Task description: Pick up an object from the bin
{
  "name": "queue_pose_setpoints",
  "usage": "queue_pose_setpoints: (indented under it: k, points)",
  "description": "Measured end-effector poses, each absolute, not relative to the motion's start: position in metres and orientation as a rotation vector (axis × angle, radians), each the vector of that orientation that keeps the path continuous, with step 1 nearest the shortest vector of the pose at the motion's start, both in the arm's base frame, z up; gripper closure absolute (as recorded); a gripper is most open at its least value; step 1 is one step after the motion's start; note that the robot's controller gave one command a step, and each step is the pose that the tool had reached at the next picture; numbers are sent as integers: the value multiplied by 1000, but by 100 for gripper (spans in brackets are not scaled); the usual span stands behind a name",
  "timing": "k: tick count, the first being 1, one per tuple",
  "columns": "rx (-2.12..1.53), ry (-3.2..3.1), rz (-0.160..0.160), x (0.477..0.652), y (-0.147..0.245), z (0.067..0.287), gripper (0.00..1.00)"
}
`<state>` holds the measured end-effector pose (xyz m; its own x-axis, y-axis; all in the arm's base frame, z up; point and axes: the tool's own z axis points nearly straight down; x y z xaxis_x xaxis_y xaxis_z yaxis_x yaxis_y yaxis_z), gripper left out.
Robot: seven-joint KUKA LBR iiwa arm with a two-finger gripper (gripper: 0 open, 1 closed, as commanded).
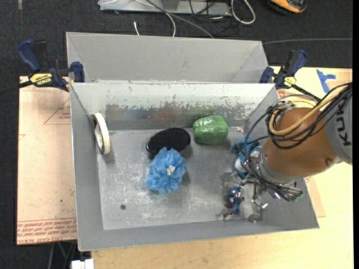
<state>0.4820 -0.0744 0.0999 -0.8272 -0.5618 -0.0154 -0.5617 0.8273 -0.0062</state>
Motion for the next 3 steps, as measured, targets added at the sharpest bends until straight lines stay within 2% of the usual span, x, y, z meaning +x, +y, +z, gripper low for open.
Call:
queue_pose_setpoints:
  k: [1,2,3]
  points:
    - [-1542,2710,-15,498,-91,69,0]
    - [-1419,2783,-4,494,-82,69,100]
    - [-1415,2785,-3,494,-82,69,100]
